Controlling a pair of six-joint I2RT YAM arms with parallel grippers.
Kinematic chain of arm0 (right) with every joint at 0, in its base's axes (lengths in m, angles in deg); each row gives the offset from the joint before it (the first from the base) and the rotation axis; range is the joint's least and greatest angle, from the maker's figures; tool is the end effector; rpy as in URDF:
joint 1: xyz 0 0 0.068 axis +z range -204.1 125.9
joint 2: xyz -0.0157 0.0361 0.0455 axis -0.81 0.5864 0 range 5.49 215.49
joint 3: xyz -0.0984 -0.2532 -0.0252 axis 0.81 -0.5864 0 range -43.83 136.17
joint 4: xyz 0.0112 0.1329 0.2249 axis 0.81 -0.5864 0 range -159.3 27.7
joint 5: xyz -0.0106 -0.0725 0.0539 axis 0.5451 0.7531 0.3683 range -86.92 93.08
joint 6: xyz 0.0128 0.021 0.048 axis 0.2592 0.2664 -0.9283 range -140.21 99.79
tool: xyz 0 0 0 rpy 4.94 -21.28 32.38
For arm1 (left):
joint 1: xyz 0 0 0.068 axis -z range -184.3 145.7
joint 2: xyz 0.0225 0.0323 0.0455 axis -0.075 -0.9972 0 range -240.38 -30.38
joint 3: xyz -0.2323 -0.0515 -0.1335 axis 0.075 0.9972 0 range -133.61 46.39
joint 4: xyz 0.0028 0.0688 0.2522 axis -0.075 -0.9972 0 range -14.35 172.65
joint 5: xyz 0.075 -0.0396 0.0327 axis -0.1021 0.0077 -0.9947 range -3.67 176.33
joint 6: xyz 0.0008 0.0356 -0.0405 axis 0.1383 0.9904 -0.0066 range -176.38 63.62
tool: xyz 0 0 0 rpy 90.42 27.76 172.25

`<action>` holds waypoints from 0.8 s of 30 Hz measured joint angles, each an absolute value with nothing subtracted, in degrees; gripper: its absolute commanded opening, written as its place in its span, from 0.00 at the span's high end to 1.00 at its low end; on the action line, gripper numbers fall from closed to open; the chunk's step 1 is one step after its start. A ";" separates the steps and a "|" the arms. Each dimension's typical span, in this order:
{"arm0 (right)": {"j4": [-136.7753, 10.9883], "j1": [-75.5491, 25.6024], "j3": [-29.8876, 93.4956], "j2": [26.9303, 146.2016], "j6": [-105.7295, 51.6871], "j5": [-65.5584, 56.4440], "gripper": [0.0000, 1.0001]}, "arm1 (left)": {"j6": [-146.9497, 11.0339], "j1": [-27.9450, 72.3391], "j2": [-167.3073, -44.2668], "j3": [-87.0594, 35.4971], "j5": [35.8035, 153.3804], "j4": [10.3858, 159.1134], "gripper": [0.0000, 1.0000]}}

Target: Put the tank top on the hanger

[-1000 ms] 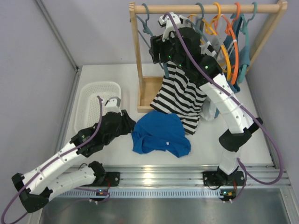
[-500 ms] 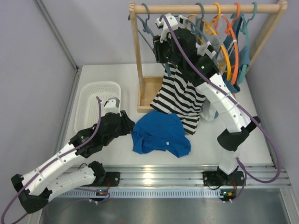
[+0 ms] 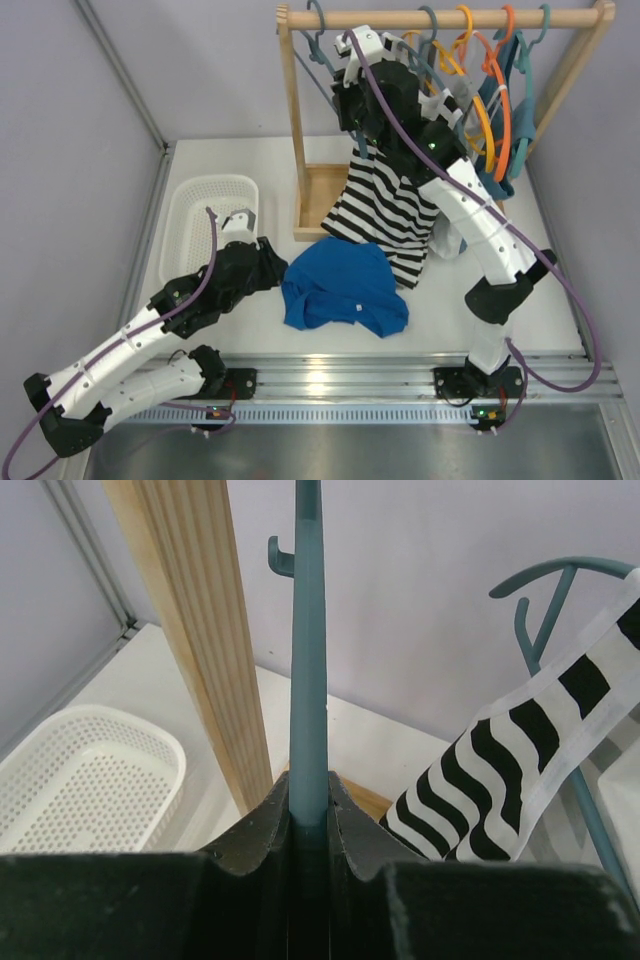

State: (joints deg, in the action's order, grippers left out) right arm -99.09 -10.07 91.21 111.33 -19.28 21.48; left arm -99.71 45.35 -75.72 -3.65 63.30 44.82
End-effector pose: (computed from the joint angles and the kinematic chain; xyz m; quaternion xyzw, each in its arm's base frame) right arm 0.2836 0.2586 0.5251 -0.1866 0.7266 0.1270 0.6489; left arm 0.1163 -0.1152 0.3229 -0.0475 0.8656 -0.2175 0.4485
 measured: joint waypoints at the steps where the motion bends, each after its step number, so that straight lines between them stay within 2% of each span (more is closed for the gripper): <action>1: -98.20 -10.00 90.89 111.28 -19.32 21.91 1.00 | -99.71 45.35 -75.72 -3.65 63.30 44.82 0.60; 14: -91.38 -9.70 80.83 105.80 -19.37 24.93 1.00 | -99.71 45.35 -75.72 -3.63 63.30 44.84 0.60; 24: -88.89 -9.61 77.55 103.28 -19.37 25.50 1.00 | -99.71 45.35 -75.50 -3.00 63.28 44.78 0.60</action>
State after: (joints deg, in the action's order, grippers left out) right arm -88.89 -9.61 77.55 103.28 -19.37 25.50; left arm -99.71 45.35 -75.50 -3.00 63.28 44.78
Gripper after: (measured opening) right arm 0.118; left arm 0.398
